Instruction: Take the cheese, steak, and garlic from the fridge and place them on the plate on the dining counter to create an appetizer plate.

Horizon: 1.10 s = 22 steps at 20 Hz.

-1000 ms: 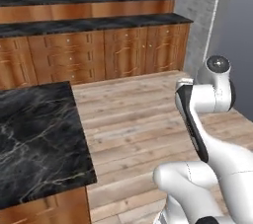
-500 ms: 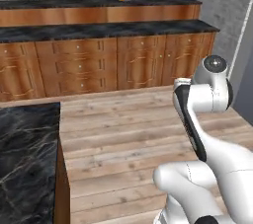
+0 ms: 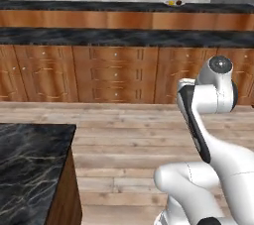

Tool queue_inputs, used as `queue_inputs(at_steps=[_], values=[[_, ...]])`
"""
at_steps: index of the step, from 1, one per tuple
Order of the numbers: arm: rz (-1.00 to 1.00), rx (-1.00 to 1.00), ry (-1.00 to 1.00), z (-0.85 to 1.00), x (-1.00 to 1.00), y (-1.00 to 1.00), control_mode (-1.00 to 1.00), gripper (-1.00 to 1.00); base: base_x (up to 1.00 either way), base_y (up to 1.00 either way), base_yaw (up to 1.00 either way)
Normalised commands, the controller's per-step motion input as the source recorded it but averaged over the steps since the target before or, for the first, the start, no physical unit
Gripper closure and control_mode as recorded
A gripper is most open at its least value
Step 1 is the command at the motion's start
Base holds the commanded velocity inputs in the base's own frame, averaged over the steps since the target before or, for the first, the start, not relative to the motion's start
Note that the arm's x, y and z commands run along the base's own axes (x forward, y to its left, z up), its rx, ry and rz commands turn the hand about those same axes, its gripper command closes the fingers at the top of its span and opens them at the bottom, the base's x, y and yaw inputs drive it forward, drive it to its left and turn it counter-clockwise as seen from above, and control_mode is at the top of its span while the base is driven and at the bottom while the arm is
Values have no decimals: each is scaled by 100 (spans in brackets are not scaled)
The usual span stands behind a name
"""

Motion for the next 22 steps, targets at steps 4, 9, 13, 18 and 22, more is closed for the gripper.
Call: queue_inputs(at_steps=[4,9,13,18,22], values=[[0,0,0,0,0,0,100,100,100,-20,47],[0,0,0,0,0,0,100,100,100,-28,48],[0,0,0,0,0,0,100,100,100,-26,50],[0,0,0,0,0,0,100,100,100,-24,52],[0,0,0,0,0,0,100,100,100,-24,52]])
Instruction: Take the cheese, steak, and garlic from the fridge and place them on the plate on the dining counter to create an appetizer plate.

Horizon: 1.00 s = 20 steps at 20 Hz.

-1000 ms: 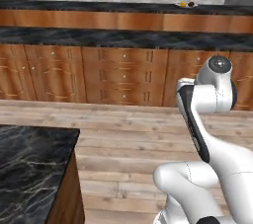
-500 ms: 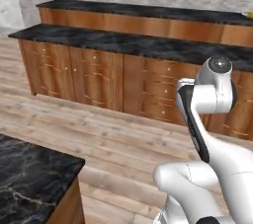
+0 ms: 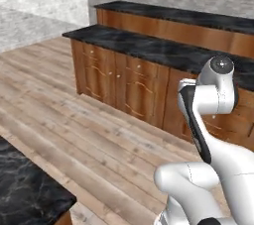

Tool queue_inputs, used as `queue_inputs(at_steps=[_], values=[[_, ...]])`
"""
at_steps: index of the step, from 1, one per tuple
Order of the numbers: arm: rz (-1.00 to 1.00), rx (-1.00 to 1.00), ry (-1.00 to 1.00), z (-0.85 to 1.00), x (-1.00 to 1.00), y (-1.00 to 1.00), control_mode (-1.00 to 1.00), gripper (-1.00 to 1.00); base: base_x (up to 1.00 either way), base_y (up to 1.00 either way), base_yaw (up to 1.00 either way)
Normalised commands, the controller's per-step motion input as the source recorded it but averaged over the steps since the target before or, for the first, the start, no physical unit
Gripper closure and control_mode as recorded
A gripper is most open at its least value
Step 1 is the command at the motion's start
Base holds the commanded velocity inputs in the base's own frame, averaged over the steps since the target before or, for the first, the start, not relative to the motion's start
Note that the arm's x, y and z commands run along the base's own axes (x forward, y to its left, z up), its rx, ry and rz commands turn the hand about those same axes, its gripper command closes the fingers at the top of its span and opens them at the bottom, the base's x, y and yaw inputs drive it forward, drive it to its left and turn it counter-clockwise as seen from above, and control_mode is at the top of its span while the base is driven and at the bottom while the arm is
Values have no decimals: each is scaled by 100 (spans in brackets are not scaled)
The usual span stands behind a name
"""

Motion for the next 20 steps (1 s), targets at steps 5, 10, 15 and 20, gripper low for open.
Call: queue_inputs(at_steps=[5,10,15,20], values=[[0,0,0,0,0,0,100,100,100,-23,51],[0,0,0,0,0,0,100,100,100,-18,47],[0,0,0,0,0,0,100,100,100,-21,39],[0,0,0,0,0,0,100,100,100,-29,30]])
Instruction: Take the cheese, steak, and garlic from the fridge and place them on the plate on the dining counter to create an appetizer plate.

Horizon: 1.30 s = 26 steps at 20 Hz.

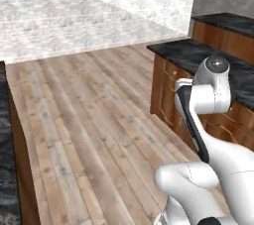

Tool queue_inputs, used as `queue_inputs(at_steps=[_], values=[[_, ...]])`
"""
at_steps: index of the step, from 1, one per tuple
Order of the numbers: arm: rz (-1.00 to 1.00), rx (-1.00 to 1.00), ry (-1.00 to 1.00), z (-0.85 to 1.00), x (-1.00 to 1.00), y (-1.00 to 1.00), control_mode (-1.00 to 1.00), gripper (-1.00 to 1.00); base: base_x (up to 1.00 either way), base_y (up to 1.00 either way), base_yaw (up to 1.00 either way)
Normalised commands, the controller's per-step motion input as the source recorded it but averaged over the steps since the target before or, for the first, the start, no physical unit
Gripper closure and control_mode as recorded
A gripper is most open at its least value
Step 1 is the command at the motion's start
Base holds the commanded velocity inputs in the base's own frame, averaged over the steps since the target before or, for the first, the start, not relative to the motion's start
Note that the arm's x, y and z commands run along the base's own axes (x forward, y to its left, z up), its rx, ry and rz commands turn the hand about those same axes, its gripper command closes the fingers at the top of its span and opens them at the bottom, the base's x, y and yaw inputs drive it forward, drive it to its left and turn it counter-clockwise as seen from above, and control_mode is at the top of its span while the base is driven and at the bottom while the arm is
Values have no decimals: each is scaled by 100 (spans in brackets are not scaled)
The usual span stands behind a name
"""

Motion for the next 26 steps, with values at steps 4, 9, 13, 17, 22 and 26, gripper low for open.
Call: queue_inputs(at_steps=[4,9,13,17,22,26], values=[[0,0,0,0,0,0,100,100,100,-30,17],[0,0,0,0,0,0,100,100,100,-8,2],[0,0,0,0,0,0,100,100,100,0,-7],[0,0,0,0,0,0,100,100,100,0,-14],[0,0,0,0,0,0,100,100,100,0,-20],[0,0,0,0,0,0,100,100,100,0,-22]])
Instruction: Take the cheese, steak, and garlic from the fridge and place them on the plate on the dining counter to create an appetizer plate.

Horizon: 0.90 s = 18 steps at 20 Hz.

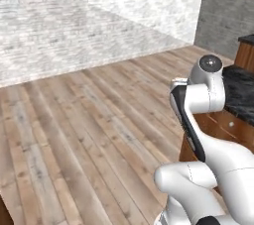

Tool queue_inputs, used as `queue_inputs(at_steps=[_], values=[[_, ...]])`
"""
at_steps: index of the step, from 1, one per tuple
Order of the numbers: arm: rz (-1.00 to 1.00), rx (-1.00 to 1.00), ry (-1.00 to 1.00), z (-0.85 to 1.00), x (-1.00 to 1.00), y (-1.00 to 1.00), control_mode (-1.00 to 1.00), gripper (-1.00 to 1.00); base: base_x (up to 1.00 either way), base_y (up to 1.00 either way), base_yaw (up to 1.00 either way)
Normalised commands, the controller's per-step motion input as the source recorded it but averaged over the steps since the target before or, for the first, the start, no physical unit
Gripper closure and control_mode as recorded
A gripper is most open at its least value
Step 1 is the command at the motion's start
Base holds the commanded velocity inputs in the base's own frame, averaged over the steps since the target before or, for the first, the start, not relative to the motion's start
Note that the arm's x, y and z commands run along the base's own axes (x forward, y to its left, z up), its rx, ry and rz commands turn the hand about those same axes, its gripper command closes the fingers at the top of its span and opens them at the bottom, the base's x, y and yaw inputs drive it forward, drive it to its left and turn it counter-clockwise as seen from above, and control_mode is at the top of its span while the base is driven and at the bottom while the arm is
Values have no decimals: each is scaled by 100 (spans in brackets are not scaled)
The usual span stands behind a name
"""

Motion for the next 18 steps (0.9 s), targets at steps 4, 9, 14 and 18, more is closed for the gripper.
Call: queue_inputs(at_steps=[4,9,14,18], values=[[0,0,0,0,0,0,100,100,100,2,-25],[0,0,0,0,0,0,100,100,100,3,-27],[0,0,0,0,0,0,100,100,100,5,-32],[0,0,0,0,0,0,100,100,100,8,-37]])
